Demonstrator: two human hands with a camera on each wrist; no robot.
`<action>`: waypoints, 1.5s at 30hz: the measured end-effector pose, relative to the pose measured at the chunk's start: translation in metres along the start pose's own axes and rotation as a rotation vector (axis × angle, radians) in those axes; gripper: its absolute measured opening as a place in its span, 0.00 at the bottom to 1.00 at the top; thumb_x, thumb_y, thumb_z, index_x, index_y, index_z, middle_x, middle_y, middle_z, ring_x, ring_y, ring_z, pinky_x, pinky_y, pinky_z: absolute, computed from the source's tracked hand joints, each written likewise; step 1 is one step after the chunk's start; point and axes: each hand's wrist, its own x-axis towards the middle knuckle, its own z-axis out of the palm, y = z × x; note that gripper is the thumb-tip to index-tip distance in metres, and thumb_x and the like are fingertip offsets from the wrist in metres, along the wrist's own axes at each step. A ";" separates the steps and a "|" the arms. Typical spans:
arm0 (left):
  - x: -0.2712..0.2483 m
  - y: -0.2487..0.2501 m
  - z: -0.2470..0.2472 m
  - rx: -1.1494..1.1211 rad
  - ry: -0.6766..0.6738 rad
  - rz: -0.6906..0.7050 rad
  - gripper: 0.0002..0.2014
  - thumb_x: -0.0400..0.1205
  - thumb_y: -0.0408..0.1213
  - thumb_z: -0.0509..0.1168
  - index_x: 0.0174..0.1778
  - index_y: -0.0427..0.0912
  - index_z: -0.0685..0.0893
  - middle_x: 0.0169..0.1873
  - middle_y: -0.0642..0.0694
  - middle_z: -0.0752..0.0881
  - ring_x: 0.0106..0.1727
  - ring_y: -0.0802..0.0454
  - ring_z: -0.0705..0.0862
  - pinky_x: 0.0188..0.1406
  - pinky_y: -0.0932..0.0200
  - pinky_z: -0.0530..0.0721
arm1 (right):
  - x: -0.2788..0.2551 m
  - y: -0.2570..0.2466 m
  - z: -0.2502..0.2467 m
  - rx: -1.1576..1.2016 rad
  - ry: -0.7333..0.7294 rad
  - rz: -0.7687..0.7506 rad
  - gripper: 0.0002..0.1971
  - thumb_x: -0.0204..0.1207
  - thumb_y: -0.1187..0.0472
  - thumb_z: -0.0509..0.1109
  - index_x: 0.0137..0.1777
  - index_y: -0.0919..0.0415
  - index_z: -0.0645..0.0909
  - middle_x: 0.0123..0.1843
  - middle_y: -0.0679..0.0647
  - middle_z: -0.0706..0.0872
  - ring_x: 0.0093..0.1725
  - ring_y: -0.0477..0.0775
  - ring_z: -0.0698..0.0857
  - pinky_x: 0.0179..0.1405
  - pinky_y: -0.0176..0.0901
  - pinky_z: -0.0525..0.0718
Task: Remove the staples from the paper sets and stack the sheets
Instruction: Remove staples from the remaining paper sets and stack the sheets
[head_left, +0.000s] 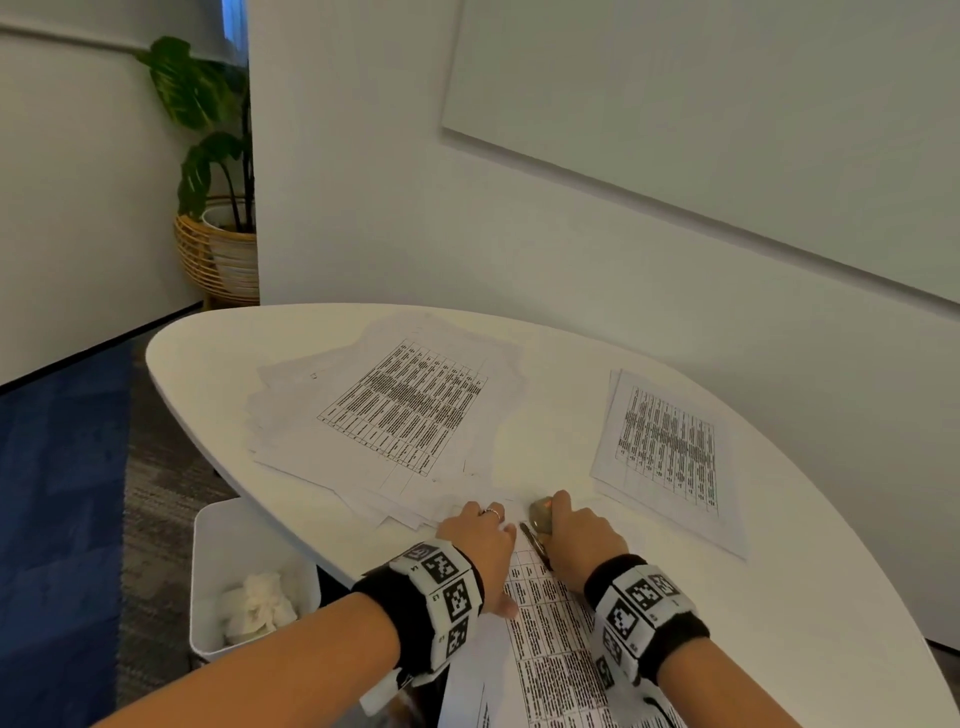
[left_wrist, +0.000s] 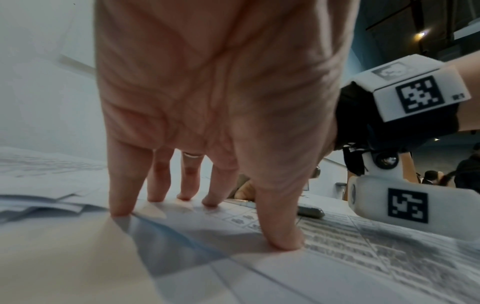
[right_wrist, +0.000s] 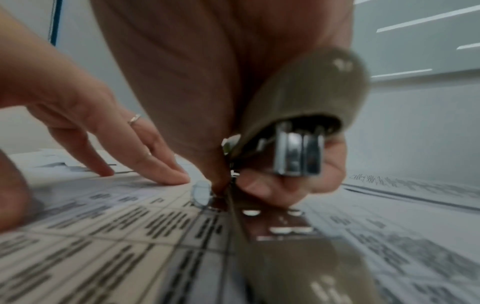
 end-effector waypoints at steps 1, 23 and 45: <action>0.000 0.000 0.000 0.000 0.003 0.000 0.42 0.76 0.61 0.66 0.79 0.40 0.62 0.77 0.42 0.62 0.75 0.41 0.63 0.70 0.45 0.72 | -0.002 -0.002 0.001 0.043 0.003 0.028 0.15 0.83 0.55 0.57 0.65 0.60 0.65 0.57 0.57 0.83 0.50 0.57 0.81 0.44 0.45 0.76; -0.003 0.002 -0.005 0.021 -0.019 0.006 0.40 0.76 0.59 0.68 0.78 0.39 0.65 0.75 0.41 0.65 0.73 0.41 0.65 0.66 0.45 0.73 | 0.010 -0.011 -0.004 -0.041 0.009 0.034 0.12 0.82 0.58 0.57 0.63 0.58 0.65 0.58 0.57 0.82 0.56 0.60 0.83 0.44 0.46 0.74; -0.003 -0.001 -0.006 0.036 -0.014 0.005 0.41 0.77 0.60 0.67 0.79 0.40 0.63 0.77 0.41 0.63 0.74 0.40 0.65 0.67 0.45 0.73 | 0.032 -0.014 -0.002 0.096 0.014 0.053 0.19 0.82 0.52 0.58 0.67 0.62 0.64 0.61 0.62 0.82 0.57 0.62 0.82 0.47 0.48 0.77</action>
